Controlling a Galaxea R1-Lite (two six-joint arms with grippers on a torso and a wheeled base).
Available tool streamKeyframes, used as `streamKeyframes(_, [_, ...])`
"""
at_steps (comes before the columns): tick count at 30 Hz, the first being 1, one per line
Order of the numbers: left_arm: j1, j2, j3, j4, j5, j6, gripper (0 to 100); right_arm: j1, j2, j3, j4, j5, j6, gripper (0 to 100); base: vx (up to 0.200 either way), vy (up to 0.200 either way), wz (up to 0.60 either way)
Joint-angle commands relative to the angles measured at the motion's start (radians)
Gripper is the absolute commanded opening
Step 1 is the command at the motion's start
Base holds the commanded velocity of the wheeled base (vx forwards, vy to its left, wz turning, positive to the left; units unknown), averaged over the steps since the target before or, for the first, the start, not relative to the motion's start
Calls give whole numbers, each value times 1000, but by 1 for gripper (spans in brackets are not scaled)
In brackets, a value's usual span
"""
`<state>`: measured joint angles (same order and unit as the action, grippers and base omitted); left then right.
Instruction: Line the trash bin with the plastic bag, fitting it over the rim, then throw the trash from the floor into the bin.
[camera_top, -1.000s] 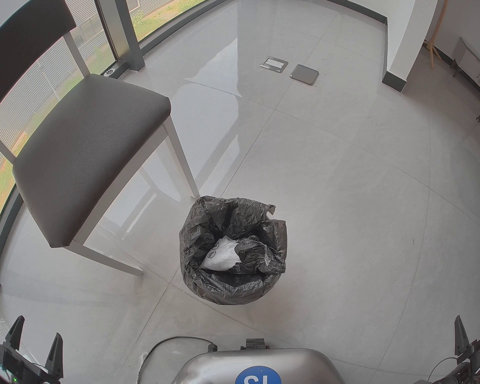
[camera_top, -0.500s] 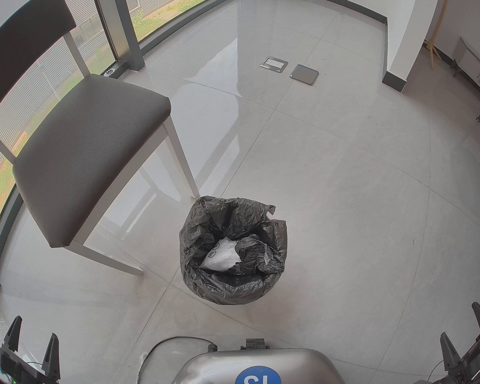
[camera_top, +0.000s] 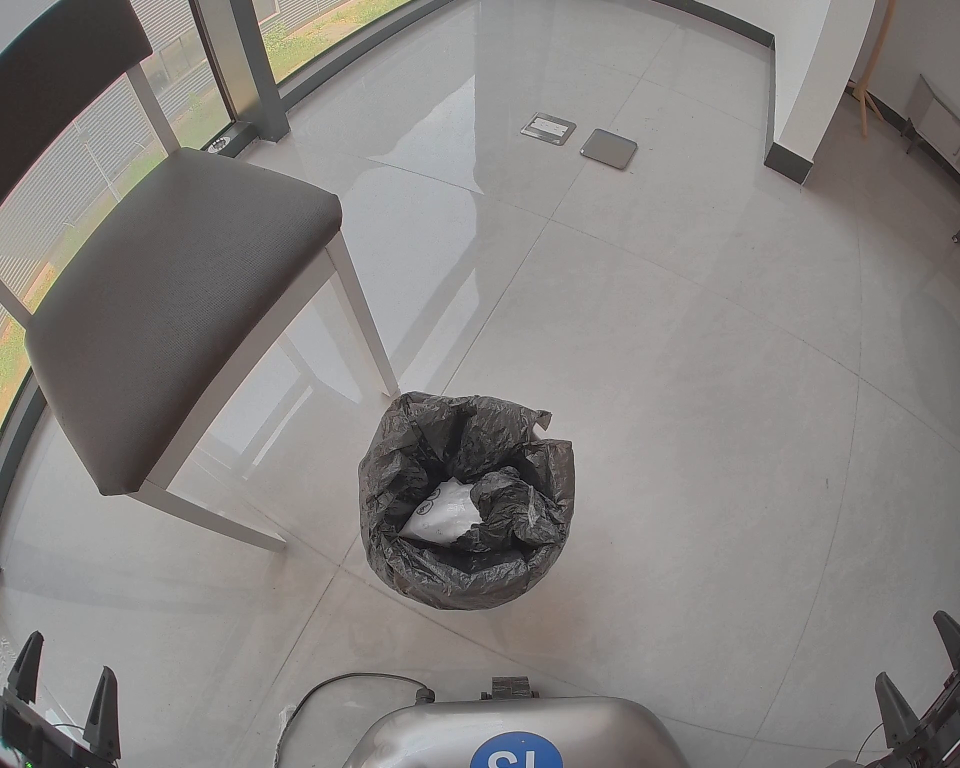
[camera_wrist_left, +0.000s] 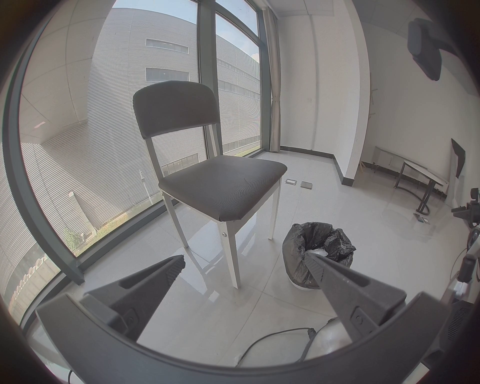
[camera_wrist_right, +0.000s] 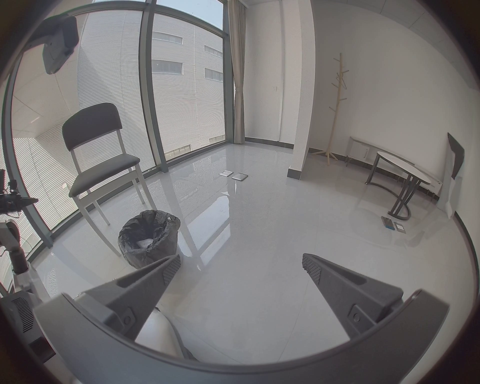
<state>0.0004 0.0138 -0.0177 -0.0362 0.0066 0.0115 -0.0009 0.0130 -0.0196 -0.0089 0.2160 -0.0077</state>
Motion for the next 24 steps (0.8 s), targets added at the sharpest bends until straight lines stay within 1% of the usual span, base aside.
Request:
streamKeyframes(1, [-2, -11, 18, 1, 1, -1, 100, -1, -10, 7, -5, -132, -95, 100, 0, 0, 0])
streamKeyframes(3, [-2, -12, 18, 2, 1, -1, 100, -1, -13, 13, 3, -176, -66, 100, 0, 0, 0])
streamKeyframes(4, [-2, -12, 18, 2, 1, -1, 100, -1, -13, 18, 4, -224, -32, 100, 0, 0, 0])
streamKeyframes(5, [-2, -12, 18, 1, 1, -1, 100, -1, -13, 18, 10, -254, 0, 100, 0, 0, 0])
streamKeyframes(6, [0, -12, 18, 1, 1, -1, 100, -1, -13, 17, 17, -264, 14, 100, 0, 0, 0])
streamKeyframes(10, [0, -14, 18, -1, 1, -1, 100, -1, -13, 17, 18, -265, 18, 100, 0, 0, 0])
streamKeyframes(16, [0, -14, 18, 1, 0, -1, 100, -1, -13, 18, 14, -262, -14, 100, 0, 0, 0])
streamKeyframes(21, [0, -14, 18, -1, 0, -1, 100, -1, -13, 17, 17, -259, -12, 100, 0, 0, 0])
streamKeyframes(23, [1, -14, 18, -1, 0, -1, 100, -1, -13, 17, 18, -241, -25, 100, 0, 0, 0])
streamKeyframes(24, [0, -14, 18, -1, 0, -1, 100, 1, -13, 18, 15, -211, -9, 100, 0, 0, 0])
